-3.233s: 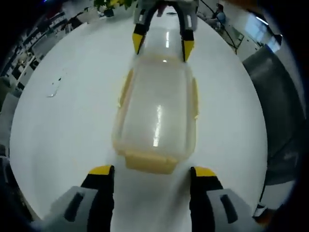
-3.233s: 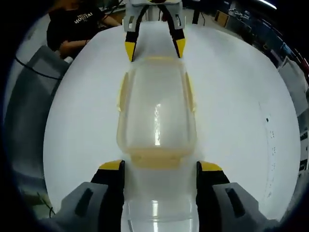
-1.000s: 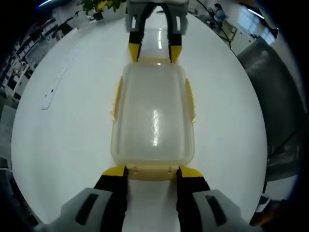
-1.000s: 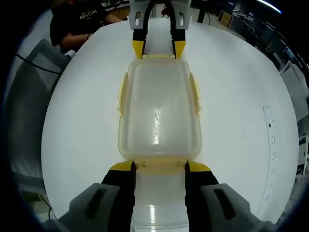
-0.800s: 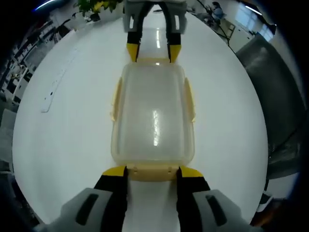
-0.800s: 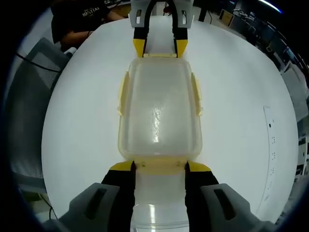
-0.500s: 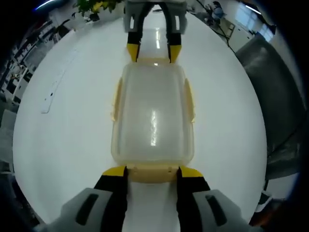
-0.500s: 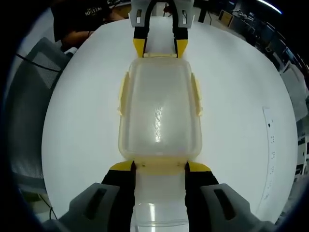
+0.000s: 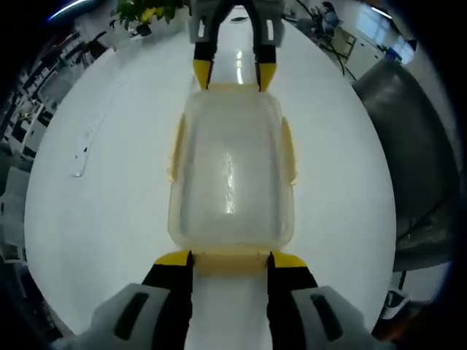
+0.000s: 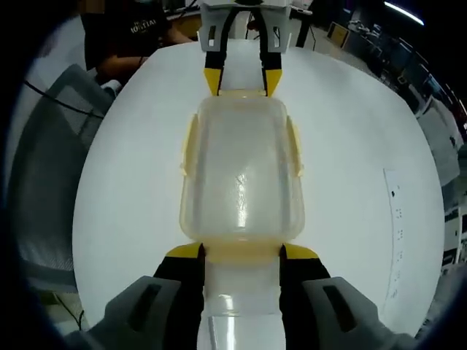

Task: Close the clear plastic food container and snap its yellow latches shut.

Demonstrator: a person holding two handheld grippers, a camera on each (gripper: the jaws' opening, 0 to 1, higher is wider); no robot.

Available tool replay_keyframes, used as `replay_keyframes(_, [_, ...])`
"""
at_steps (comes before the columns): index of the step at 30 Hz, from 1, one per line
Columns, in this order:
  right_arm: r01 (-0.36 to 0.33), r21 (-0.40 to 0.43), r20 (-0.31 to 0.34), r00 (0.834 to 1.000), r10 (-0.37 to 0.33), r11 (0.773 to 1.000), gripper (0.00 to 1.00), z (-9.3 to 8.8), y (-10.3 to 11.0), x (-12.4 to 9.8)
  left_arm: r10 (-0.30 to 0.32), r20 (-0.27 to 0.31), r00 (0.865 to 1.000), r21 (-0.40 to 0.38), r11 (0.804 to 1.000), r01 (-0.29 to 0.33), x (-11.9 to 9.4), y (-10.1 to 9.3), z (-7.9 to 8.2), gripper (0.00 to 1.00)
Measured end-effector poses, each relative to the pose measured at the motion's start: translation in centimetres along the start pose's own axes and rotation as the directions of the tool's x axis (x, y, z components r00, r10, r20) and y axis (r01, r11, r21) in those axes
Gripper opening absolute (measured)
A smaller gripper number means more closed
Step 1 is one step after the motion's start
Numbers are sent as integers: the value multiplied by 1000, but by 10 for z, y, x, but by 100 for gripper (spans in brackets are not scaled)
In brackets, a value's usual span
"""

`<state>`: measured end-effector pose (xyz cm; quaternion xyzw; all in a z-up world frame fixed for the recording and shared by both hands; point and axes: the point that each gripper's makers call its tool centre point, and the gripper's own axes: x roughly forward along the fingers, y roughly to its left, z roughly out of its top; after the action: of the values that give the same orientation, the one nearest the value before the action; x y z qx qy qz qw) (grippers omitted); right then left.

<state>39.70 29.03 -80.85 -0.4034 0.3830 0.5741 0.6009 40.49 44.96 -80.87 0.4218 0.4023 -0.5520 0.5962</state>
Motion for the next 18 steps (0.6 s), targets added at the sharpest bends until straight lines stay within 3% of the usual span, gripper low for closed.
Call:
replay_keyframes(10, [20,-34,40,999,-19,999,37,5,-2,-26,37,3,999,-19,999,-37,-23,-6,15,34])
replay_keyframes(18, [41,-51,34,999,-39,998,37,-7,-1,-44,37,-23,999,-18,999,-37,-25,-11,39,34])
